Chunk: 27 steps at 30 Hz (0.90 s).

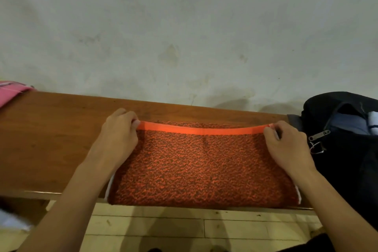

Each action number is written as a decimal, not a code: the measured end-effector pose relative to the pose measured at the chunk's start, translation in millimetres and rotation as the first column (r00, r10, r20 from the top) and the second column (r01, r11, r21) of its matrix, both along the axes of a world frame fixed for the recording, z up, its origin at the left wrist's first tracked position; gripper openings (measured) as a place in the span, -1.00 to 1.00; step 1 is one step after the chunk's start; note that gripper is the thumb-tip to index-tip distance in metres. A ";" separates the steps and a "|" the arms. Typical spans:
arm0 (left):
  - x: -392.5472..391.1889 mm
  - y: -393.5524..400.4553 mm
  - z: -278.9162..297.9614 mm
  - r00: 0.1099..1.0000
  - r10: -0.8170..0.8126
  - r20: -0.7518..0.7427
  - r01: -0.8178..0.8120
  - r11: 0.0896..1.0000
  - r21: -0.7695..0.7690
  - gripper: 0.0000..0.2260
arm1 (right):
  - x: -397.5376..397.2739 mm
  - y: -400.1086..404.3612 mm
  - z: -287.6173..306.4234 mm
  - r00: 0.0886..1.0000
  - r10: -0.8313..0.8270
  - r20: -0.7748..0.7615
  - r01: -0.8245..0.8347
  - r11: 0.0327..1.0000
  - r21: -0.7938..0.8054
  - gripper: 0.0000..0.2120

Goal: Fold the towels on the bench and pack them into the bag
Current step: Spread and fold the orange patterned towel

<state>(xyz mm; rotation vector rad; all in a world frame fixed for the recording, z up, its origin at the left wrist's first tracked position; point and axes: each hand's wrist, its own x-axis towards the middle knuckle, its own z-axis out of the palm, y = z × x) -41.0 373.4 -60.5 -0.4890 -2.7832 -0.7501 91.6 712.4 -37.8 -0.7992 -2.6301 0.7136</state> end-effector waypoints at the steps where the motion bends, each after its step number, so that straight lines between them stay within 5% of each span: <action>1: 0.1 -0.2 0.8 1.000 0.005 -0.004 -0.005 1.000 0.006 -0.91 | 0.5 -0.8 1.1 1.000 0.000 -0.017 0.000 1.000 0.004 -0.77; 18: -2.9 2.3 -11.8 0.996 0.086 -0.003 -0.085 0.991 0.105 -0.87 | -2.5 0.6 -10.4 0.999 0.042 -0.012 -0.041 0.997 0.065 -0.84; 27: -3.3 0.0 -11.3 1.000 0.026 0.017 -0.027 0.995 0.097 -0.94 | -0.7 -3.4 -20.9 0.993 0.108 0.052 -0.118 0.964 0.238 -0.90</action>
